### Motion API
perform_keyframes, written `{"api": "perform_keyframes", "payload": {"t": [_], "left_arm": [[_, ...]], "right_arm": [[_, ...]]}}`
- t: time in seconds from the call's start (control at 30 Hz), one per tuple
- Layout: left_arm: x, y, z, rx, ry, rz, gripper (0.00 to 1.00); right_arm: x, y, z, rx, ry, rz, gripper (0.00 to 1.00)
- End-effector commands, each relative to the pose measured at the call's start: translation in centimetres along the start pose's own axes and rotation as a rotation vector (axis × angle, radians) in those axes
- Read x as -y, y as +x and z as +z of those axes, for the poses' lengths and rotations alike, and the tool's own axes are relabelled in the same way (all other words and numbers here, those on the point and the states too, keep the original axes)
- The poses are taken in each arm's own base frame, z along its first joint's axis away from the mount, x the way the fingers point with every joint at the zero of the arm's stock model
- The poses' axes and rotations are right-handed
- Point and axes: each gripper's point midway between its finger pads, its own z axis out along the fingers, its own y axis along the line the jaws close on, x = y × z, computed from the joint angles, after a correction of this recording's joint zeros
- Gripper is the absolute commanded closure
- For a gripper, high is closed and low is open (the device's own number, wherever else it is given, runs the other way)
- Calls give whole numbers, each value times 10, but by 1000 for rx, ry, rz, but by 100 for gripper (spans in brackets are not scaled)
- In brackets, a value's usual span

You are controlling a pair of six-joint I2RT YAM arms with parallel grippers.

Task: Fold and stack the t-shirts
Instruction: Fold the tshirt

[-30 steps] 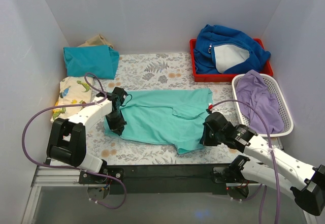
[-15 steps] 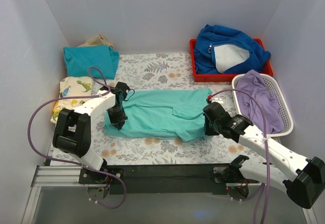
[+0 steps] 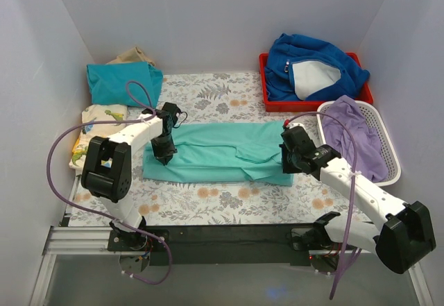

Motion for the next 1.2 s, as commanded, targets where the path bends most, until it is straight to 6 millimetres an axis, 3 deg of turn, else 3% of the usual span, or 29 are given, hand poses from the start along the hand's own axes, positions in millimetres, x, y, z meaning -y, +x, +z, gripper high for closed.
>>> {"api": "perform_keyframes", "payload": {"t": [0.0, 0.43, 0.63, 0.9, 1.07, 1.17], "left_arm": [[-2, -20, 1, 61, -28, 9, 100], [13, -51, 20, 96, -68, 36, 100], [2, -38, 27, 51, -117, 21, 97], [-8, -10, 8, 15, -72, -58, 97], [-18, -8, 2, 30, -107, -81, 97], [-26, -11, -5, 42, -130, -89, 76]], "right_arm": [[-4, -31, 0, 68, -14, -28, 99], [0, -48, 32, 34, -12, -50, 99], [0, -51, 39, 25, -10, -56, 99], [1, -60, 44, 40, -7, -72, 99], [5, -69, 48, 55, 1, -82, 99], [7, -73, 49, 59, 2, -81, 99]]}}
